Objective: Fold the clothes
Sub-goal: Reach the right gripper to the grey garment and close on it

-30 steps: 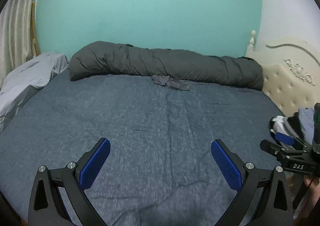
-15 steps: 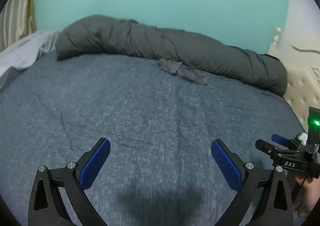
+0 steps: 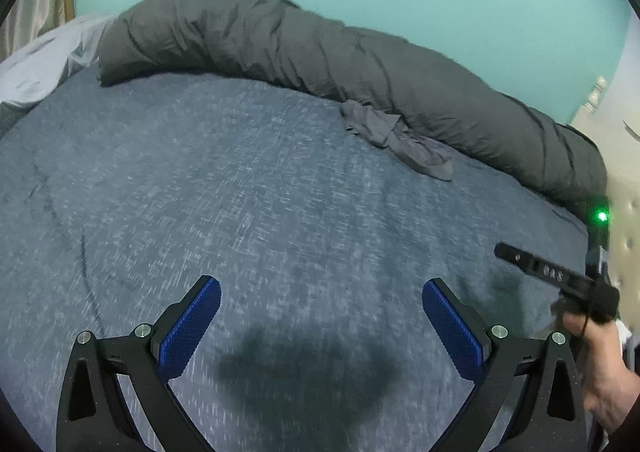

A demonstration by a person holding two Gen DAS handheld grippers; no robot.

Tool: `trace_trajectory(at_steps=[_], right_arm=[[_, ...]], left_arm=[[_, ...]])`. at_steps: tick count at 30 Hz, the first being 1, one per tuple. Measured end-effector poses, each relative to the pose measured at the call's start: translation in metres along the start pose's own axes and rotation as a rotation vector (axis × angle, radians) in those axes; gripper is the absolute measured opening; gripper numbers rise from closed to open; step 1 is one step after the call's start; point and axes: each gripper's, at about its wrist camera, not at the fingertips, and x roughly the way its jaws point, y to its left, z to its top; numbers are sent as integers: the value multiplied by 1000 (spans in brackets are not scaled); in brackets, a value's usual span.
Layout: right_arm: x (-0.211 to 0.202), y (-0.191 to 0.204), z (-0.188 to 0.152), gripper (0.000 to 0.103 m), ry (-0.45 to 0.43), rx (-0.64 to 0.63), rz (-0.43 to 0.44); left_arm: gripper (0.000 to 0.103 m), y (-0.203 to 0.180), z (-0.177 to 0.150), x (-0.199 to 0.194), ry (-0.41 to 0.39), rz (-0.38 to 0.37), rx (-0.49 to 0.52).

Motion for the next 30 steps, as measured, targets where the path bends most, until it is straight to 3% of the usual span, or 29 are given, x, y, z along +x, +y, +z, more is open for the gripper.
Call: trace_trajectory(at_steps=[8,14,19,24,26,30], right_arm=[[80,2,70,87,-3,-25,-20],[133,8,104,87,16,-31,-79],[163,15,125,86,8,-30,-90],[183,25,130,51,13,-107,-115],[179,21,132,17,-15,-99,-133],[159,21,129,6,-72,-117,-99]], left_arm=[[103,28,22,54,36,31,-33],[103,43,13,85,96,38,-62],[103,55,7,93,100,41,-49],[103,66,-4,95,109,35,-51],[103,70,-9,93,109,30,-56],[103,73,-12,87,99,21,-61]])
